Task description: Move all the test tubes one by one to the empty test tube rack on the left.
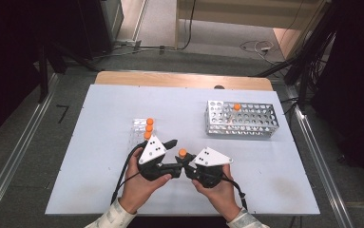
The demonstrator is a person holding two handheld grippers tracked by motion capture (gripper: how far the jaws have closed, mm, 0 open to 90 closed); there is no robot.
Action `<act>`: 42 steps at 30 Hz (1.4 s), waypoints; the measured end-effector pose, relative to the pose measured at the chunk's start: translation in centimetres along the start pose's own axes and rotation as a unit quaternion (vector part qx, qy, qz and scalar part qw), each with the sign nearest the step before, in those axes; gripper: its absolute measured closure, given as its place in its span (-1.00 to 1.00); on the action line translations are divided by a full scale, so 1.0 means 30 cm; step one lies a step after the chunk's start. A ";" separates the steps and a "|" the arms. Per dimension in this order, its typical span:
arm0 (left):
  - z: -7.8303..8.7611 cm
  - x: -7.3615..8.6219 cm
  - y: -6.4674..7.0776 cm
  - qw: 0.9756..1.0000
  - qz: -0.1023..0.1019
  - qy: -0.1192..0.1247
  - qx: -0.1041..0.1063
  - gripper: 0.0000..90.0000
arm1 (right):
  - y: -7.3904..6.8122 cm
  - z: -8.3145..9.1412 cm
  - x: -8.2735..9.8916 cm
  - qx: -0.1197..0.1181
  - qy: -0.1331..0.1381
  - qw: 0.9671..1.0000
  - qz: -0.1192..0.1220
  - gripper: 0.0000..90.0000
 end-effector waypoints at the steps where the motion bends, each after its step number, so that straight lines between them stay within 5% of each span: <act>1: -0.001 0.002 0.002 1.000 0.000 -0.003 0.003 -0.01 | -0.002 -0.001 0.001 0.000 0.000 1.000 0.000 0.60; 11: -0.004 0.015 0.004 1.000 -0.010 -0.009 -0.001 0.52 | 0.007 0.000 0.003 -0.001 0.000 1.000 -0.010 0.60; 17: -0.001 0.014 0.002 1.000 -0.009 -0.007 -0.005 0.56 | 0.006 0.001 0.005 -0.003 0.000 1.000 -0.014 0.58; 24: 0.028 -0.013 -0.025 1.000 0.000 0.010 -0.013 0.57 | 0.021 0.010 -0.004 -0.004 0.012 0.999 -0.033 -0.12; 28: 0.046 -0.028 -0.044 1.000 0.004 0.016 -0.023 0.57 | 0.046 0.016 -0.003 -0.001 0.014 0.999 -0.051 -0.33; 37: 0.137 -0.104 -0.112 0.997 0.026 0.055 -0.045 0.57 | 0.068 0.029 0.005 -0.004 0.015 0.998 -0.064 -0.39; 42: 0.161 -0.115 -0.137 0.996 0.033 0.056 -0.054 0.57 | 0.066 0.027 0.005 -0.003 0.014 0.998 -0.063 -0.39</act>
Point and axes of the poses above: each handheld gripper's, and its own axes: z roughly backward along the jaws, x roughly out of its underside, y roughly to its right, the point moved 4 cm from there along -z, roughly forward along the jaws, and after that the axes turned 6 degrees about y, right-handed, at the moved point
